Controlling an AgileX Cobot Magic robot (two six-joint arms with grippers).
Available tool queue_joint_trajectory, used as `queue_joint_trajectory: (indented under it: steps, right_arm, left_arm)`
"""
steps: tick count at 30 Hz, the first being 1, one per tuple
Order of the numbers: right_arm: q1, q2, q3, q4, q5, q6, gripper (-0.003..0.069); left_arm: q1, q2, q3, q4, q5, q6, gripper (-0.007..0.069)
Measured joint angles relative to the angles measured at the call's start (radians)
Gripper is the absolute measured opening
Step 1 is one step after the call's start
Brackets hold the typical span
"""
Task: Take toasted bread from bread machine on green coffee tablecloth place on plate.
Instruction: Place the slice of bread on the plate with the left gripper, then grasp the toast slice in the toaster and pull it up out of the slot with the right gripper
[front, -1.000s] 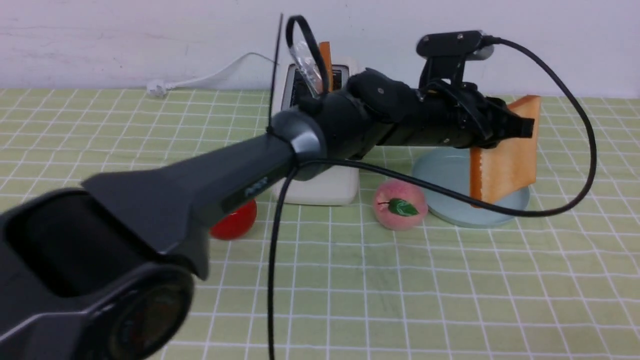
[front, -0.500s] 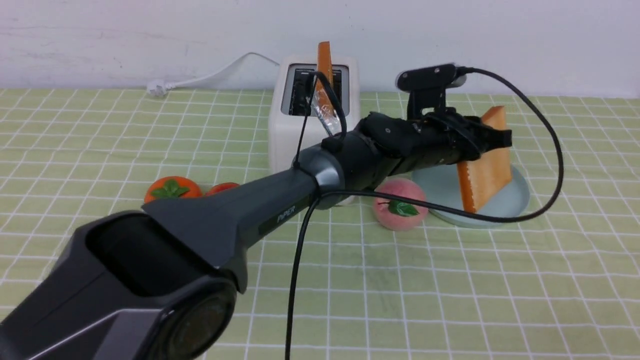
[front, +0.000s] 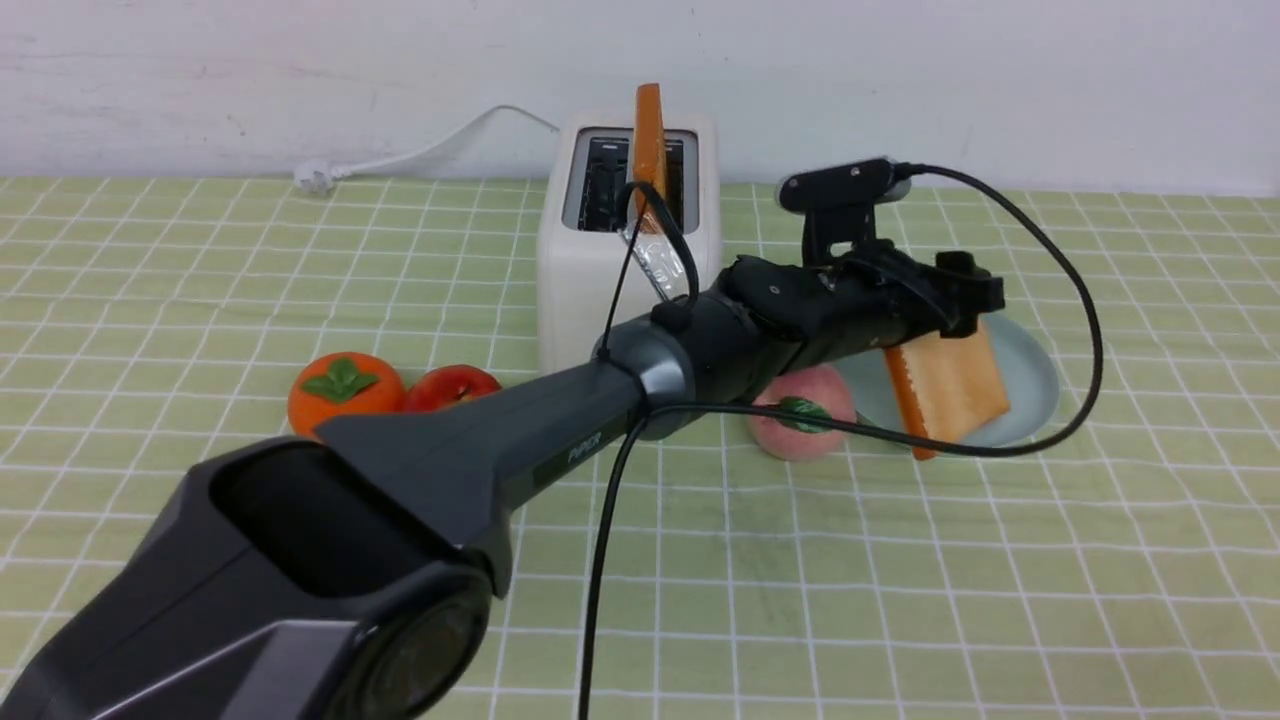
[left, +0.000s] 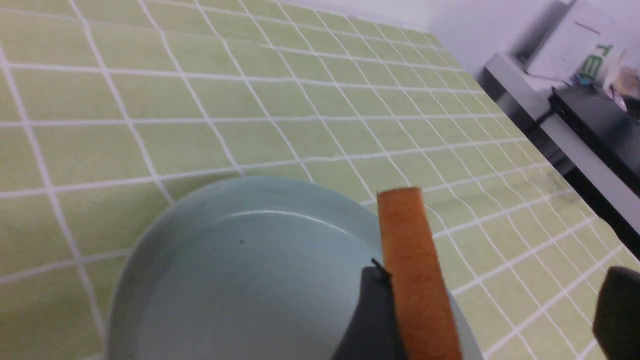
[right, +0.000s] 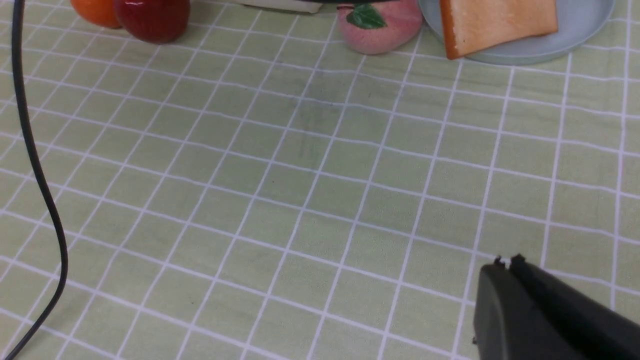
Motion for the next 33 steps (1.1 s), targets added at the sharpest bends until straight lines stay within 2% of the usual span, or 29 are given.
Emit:
queue_joint_trajectory:
  steps: [4, 7, 10, 18, 21, 22, 23, 24, 27, 29, 33]
  right_arm:
    - [0.0, 0.0, 0.0, 0.0, 0.003, 0.0, 0.0003]
    - [0.0, 0.0, 0.0, 0.0, 0.007, 0.0, 0.0005]
    - [0.0, 0.0, 0.0, 0.0, 0.007, 0.0, 0.0005]
    - [0.0, 0.0, 0.0, 0.002, -0.006, -0.001, 0.0005]
    - [0.0, 0.0, -0.001, 0.003, -0.008, -0.001, 0.0005]
    - [0.0, 0.0, -0.001, 0.003, -0.008, -0.001, 0.0005]
    - [0.0, 0.0, -0.001, 0.003, -0.008, -0.001, 0.0005]
    - [0.0, 0.0, -0.001, 0.003, -0.008, -0.001, 0.0005]
    - [0.0, 0.001, -0.001, 0.003, -0.009, -0.001, 0.0005]
    - [0.0, 0.015, -0.001, 0.003, -0.021, 0.0, 0.0005]
    - [0.0, 0.08, -0.001, 0.016, -0.037, 0.0, 0.0005]
  left_arm:
    - [0.0, -0.009, 0.0, -0.001, -0.017, 0.013, 0.0576]
    - [0.0, -0.02, -0.001, -0.002, -0.032, 0.039, 0.0564]
    - [0.0, -0.043, -0.017, -0.004, -0.063, 0.09, 0.0516]
    - [-0.011, -0.159, -0.04, -0.006, -0.043, 0.202, 0.0269]
    - [-0.013, -0.25, -0.016, 0.007, 0.063, 0.224, 0.0095]
    - [-0.012, -0.257, -0.009, 0.01, 0.08, 0.224, 0.0084]
    - [-0.006, -0.33, 0.028, 0.058, 0.164, 0.222, 0.0]
    - [-0.005, -0.33, 0.034, 0.066, 0.174, 0.22, -0.0006]
    - [-0.002, -0.496, 0.147, 0.233, 0.313, 0.112, -0.0013]
    - [-0.002, -0.607, 0.238, 0.418, 0.375, -0.042, -0.0013]
    - [-0.002, -0.808, 0.437, 0.724, 0.404, -0.327, -0.0013]
